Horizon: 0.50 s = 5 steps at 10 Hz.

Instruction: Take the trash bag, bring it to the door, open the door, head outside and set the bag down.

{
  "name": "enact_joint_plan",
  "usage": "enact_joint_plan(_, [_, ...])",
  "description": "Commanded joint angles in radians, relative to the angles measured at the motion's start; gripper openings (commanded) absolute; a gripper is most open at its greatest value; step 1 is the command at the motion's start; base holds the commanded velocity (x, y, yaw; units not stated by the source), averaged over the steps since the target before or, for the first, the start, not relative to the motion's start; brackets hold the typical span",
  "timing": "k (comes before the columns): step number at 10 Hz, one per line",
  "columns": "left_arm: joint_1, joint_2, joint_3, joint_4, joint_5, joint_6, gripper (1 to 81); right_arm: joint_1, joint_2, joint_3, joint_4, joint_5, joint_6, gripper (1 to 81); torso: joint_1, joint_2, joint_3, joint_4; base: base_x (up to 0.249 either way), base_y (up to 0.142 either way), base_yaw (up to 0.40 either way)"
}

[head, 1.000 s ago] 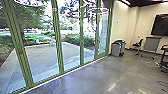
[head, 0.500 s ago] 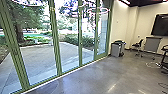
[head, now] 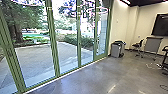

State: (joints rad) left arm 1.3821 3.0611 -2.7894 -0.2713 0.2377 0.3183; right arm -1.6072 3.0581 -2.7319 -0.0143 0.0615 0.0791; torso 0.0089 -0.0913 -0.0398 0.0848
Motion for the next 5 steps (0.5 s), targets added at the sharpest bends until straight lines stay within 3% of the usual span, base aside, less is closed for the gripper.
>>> enact_joint_plan(1, [-0.074, -0.001, 0.001, 0.001, 0.065, 0.008, 1.0, 0.051, 0.004, 0.002, 0.005, -0.049, -0.001, 81.1, 0.000, 0.000, 0.000, 0.000, 0.149, 0.000, 0.000])
enact_joint_plan(5, [-0.076, 0.001, -0.001, 0.001, 0.065, 0.008, 1.0, 0.049, 0.004, 0.002, 0.005, -0.049, -0.001, 81.1, 0.000, 0.000, 0.000, 0.000, 0.149, -0.030, 0.000])
